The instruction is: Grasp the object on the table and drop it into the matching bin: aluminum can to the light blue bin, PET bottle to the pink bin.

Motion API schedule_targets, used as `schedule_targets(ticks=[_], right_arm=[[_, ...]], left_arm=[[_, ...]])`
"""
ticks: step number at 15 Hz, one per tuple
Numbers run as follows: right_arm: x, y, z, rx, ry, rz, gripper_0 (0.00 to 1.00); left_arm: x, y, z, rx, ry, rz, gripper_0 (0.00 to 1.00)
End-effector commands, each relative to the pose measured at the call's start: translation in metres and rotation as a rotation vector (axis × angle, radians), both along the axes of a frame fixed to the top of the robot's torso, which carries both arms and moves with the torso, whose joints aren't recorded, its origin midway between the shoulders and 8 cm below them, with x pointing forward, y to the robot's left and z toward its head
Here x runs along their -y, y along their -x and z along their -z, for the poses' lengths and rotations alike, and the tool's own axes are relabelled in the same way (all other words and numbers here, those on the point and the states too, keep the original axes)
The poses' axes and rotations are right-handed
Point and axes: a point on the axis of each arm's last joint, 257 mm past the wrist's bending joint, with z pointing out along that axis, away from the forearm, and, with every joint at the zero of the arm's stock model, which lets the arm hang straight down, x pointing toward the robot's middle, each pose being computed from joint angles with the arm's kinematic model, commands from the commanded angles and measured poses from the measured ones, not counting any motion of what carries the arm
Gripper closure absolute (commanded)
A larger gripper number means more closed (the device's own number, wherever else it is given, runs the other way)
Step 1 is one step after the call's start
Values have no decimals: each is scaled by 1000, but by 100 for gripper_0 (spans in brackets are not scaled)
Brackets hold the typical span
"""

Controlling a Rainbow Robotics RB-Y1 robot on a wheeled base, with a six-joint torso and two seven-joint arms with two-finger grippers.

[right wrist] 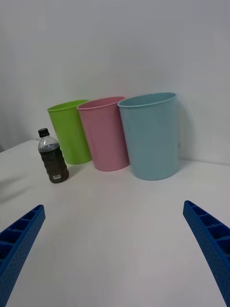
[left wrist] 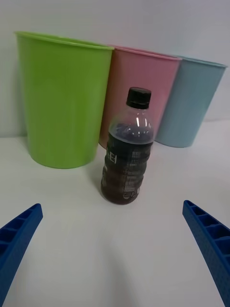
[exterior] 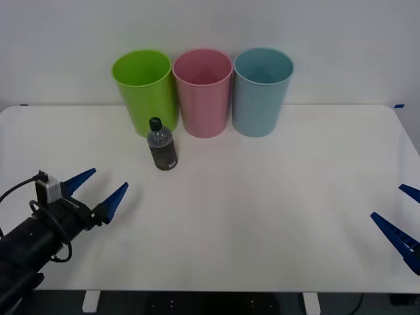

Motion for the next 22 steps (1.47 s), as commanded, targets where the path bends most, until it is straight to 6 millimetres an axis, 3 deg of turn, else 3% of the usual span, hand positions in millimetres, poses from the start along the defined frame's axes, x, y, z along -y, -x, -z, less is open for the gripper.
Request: schedule_targets(ticks=[1,5,10,22], right_arm=[[0,0,0,0,0,0,0],[0,0,0,0,0,0,0],[0,0,0,0,0,0,0],[0,0,0,0,0,0,0]], left_arm=[[11,-21,2,-5,-4,1,0],[31,-51,5,-17,-12,7,0],[64,-73,4,-21,-13,-9,0],[108,-137,17,-85,-57,-16,0]])
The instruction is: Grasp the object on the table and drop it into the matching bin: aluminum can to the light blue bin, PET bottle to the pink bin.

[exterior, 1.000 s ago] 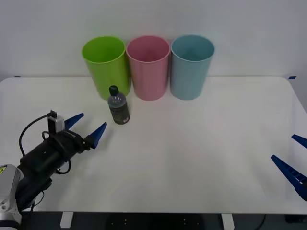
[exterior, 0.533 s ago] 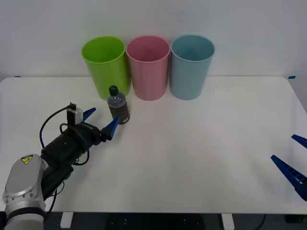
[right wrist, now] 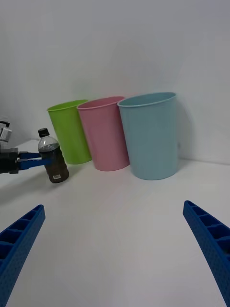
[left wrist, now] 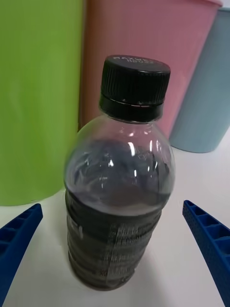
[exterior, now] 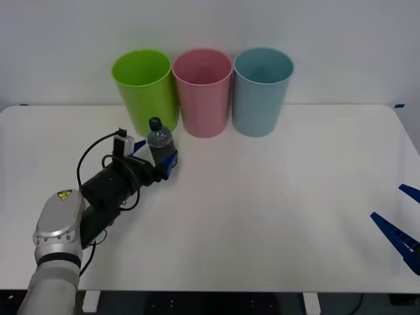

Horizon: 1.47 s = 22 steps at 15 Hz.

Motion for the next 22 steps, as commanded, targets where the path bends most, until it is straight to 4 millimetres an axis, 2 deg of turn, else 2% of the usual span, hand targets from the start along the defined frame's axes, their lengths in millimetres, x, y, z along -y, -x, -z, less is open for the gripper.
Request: schedule_targets(ticks=[1,3,8,9,10,11,20,22], right_arm=[[0,0,0,0,0,0,0],[0,0,0,0,0,0,0],[0,0,0,0,0,0,0],[0,0,0,0,0,0,0],[0,0,0,0,0,0,0],[0,0,0,0,0,0,0],[0,0,0,0,0,0,0],[0,0,0,0,0,0,0]], left_arm=[[10,-13,0,-12,1,1,0],[12,-20,-1,-14,-12,-4,0],[12,-22,-2,-11,-21,-7,0],[13,-22,-2,-11,-22,-6,38],[14,-22,-2,-9,-24,-4,92],[13,-22,-2,-7,-30,-4,100],[10,-20,-1,-8,-20,-9,100],[8,-13,-7,9,4,4,100]])
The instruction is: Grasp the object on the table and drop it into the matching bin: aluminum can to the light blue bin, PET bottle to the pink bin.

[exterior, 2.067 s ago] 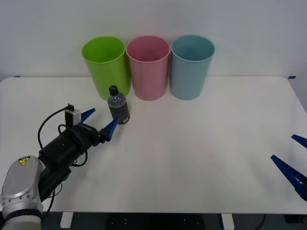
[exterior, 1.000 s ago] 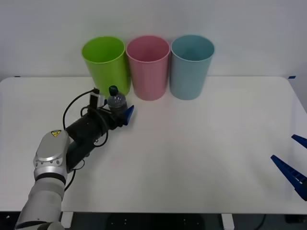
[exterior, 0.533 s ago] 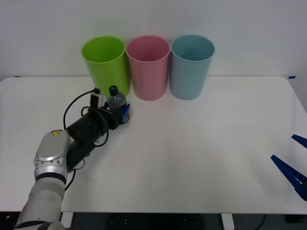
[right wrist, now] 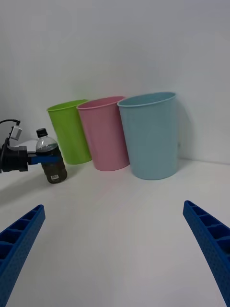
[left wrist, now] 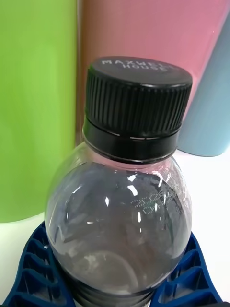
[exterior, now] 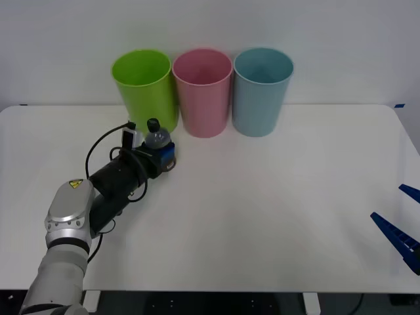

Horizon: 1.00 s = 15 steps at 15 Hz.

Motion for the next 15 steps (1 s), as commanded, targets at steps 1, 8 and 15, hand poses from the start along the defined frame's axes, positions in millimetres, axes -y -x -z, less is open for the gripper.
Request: schedule_targets(ticks=[1,8,15], right_arm=[[0,0,0,0,0,0,0],[0,0,0,0,0,0,0],[0,0,0,0,0,0,0]], left_arm=[[-4,12,-11,28,32,18,100],[-28,54,-59,150,79,5,100],[-31,82,-149,272,231,27,100]])
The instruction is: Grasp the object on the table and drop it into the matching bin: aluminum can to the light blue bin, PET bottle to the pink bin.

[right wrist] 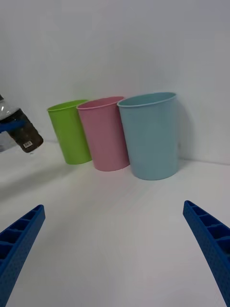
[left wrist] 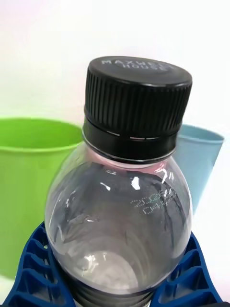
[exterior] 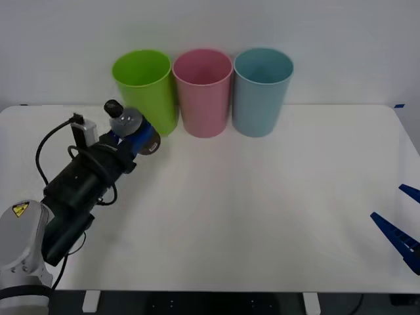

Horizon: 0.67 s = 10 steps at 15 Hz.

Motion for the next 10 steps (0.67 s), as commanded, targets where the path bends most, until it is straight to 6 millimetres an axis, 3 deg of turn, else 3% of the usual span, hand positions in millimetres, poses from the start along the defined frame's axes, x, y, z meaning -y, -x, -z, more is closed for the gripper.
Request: schedule_targets(ticks=[1,7,10], right_arm=[[0,0,0,0,0,0,0],[0,0,0,0,0,0,0],[0,0,0,0,0,0,0]], left_arm=[[2,10,-36,24,77,33,100],[9,27,-115,81,215,85,100],[15,17,-150,108,258,91,100]])
